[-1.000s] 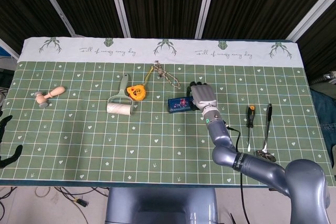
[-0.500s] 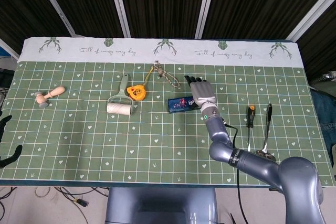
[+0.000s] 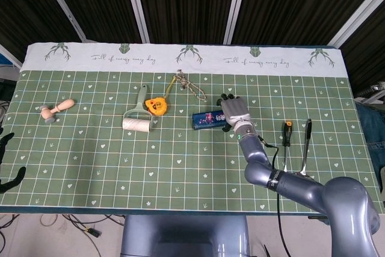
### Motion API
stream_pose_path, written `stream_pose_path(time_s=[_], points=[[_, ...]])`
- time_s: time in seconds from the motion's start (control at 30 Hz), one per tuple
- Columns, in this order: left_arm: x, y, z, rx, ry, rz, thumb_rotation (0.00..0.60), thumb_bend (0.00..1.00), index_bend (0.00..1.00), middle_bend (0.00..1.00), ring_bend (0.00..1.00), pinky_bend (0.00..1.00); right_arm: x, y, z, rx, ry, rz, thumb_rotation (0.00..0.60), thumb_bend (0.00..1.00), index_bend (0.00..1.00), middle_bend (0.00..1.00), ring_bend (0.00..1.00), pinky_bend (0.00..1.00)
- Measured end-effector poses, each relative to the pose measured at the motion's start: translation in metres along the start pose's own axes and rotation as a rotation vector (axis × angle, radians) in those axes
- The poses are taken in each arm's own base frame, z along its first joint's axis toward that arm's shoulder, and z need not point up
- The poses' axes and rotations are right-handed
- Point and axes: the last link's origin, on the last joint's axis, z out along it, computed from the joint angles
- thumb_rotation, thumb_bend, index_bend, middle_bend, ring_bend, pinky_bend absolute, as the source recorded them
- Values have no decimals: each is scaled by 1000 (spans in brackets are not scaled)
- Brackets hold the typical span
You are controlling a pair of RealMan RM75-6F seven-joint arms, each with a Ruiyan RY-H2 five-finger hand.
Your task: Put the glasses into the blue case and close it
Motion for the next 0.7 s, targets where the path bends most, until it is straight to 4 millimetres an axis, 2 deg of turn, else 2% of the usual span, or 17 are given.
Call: stream_pose_path(time_s=[0.37,0.53,0.7], points=[[1,1,0,0,-3,-4,600,316,108,0,0,0,-9,-2,5,-7,6,31,600,386,407,124,124,228],[1,1,0,0,-3,-4,600,316,108,0,0,0,-10,-3,6,-6,7,34,600,493,440,128,125,228],[1,1,0,0,-3,-5,600,316,108,0,0,0,-10,-3,6,-9,6,43,600,503,445,129,125,228]])
